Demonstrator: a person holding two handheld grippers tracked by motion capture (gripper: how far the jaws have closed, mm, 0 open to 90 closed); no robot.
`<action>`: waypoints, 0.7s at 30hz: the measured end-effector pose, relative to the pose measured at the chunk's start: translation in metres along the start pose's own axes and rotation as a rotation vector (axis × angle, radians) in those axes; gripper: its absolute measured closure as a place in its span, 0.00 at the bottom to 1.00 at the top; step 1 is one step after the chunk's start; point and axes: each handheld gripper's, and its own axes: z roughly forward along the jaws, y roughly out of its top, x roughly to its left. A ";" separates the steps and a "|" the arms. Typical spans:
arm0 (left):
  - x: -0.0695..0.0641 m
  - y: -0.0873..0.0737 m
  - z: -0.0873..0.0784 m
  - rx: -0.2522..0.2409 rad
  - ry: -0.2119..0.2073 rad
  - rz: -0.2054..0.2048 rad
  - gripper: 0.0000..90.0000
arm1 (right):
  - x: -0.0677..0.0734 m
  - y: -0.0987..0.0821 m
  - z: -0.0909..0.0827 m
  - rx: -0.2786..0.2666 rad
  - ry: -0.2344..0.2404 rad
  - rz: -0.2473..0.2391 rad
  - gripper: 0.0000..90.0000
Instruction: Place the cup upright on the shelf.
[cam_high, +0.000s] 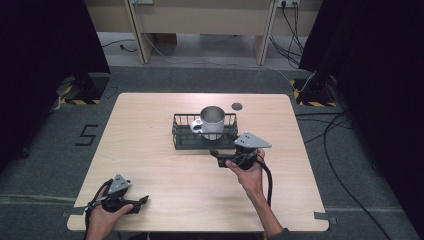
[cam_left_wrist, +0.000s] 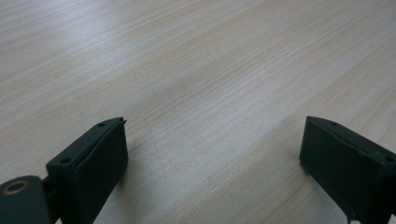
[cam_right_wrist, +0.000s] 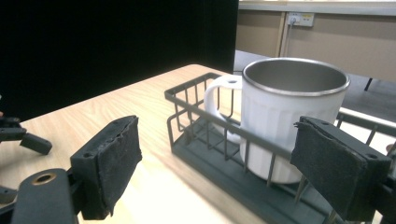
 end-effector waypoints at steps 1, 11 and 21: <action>0.000 0.000 0.000 -0.001 0.000 -0.001 0.08 | 0.001 -0.002 -0.001 0.000 0.003 0.004 0.17; 0.000 0.000 0.000 -0.001 0.000 -0.001 0.08 | 0.009 -0.016 -0.012 0.029 0.002 -0.030 0.17; 0.000 0.000 0.000 0.000 0.000 0.000 0.08 | 0.015 -0.030 -0.017 0.066 0.010 -0.041 0.17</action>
